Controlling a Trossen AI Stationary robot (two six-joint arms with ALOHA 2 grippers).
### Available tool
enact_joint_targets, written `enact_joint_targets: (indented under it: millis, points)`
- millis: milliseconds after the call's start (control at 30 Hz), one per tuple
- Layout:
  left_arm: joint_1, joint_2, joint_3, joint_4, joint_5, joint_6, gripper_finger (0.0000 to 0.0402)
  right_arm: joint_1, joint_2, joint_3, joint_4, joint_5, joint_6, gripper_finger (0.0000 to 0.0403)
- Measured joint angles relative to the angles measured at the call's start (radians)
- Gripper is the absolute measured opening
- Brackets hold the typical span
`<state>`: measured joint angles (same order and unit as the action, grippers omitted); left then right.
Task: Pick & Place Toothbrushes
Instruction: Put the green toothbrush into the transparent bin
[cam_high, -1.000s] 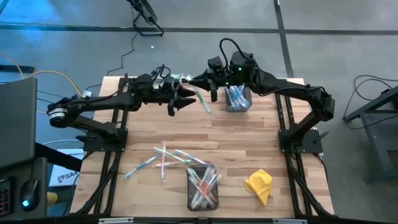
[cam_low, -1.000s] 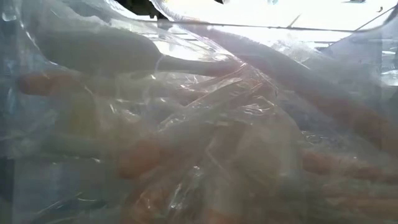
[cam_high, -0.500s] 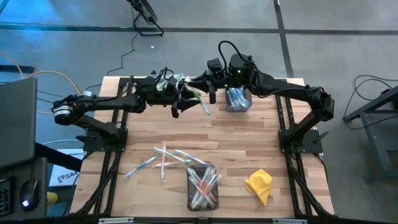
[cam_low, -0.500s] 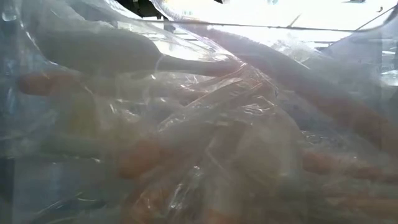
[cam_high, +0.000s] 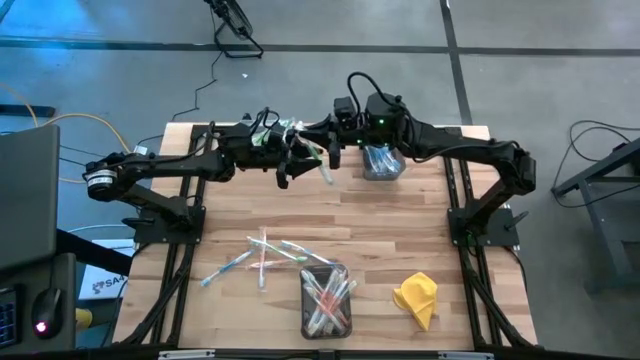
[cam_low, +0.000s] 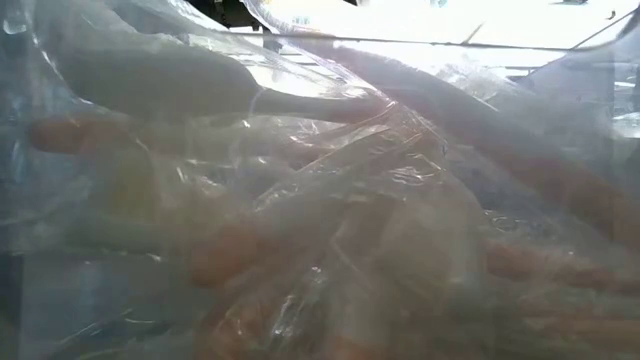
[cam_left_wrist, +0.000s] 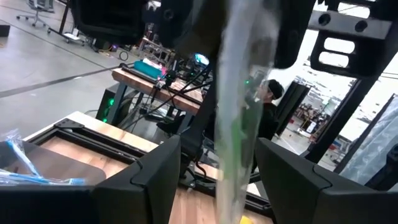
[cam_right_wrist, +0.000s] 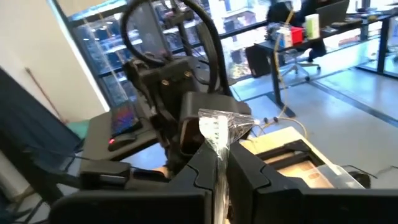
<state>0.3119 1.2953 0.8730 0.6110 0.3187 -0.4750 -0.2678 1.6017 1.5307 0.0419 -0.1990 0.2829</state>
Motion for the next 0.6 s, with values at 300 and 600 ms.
enact_joint_targets:
  millis: [300, 600]
  points:
    - [0.0, 0.0, 0.0, -0.008, 0.014, -0.002, 0.0149, 0.002, 0.0, 0.0, 0.0, 0.018, 0.0, 0.001]
    - [0.0, 0.0, 0.0, -0.008, 0.014, -0.005, 0.0047, 0.002, 0.0, 0.0, 0.0, 0.019, 0.002, 0.001]
